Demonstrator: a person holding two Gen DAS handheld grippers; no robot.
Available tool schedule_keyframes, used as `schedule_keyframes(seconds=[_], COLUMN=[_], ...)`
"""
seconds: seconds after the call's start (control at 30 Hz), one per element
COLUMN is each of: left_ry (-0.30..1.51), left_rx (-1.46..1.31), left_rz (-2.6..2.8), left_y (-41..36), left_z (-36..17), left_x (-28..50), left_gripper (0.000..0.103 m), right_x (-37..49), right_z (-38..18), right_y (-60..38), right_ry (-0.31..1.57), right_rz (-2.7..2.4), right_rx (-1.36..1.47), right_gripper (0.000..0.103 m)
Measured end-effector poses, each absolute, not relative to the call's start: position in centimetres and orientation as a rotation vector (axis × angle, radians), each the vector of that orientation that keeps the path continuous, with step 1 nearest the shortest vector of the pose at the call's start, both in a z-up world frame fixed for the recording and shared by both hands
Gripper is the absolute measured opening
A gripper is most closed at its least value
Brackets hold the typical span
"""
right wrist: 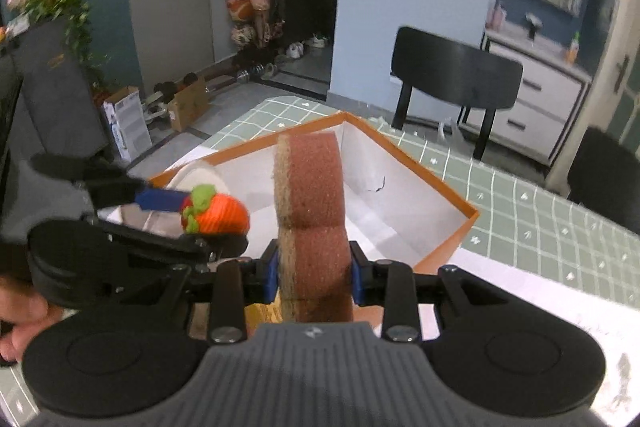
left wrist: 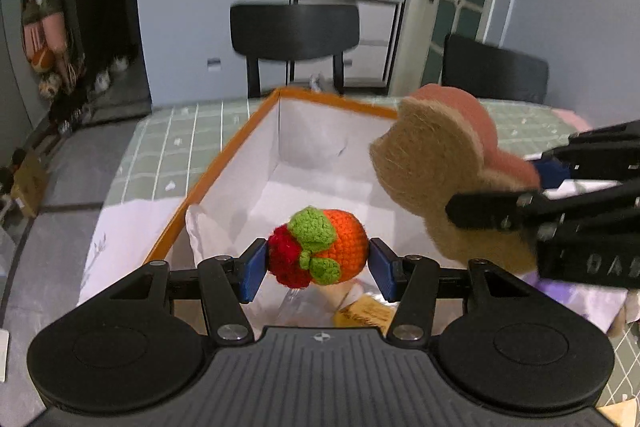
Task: Organize soft objects
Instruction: 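Lower the crocheted fruit with the left tool while the right tool lowers the sponge into the box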
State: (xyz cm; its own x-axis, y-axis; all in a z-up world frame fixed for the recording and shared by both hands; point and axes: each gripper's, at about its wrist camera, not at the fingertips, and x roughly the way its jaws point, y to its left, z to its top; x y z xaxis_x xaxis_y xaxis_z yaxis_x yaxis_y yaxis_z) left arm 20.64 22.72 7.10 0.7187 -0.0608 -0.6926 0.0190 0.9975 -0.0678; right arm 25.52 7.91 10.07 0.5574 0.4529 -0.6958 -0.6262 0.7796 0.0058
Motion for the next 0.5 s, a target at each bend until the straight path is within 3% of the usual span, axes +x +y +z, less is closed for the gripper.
schedule_keyframes(seconds=[0.5], left_ry=[0.876], left_rx=[-0.031], left_rz=[0.014], left_y=[24.5], left_z=[5.2], left_x=[24.0], left_gripper=[0.062], right_x=[32.4], right_z=[6.3], right_y=[12.1], right_ry=[0.917], right_rz=[0.633], right_rx=[-0.130], right_gripper=[0.032])
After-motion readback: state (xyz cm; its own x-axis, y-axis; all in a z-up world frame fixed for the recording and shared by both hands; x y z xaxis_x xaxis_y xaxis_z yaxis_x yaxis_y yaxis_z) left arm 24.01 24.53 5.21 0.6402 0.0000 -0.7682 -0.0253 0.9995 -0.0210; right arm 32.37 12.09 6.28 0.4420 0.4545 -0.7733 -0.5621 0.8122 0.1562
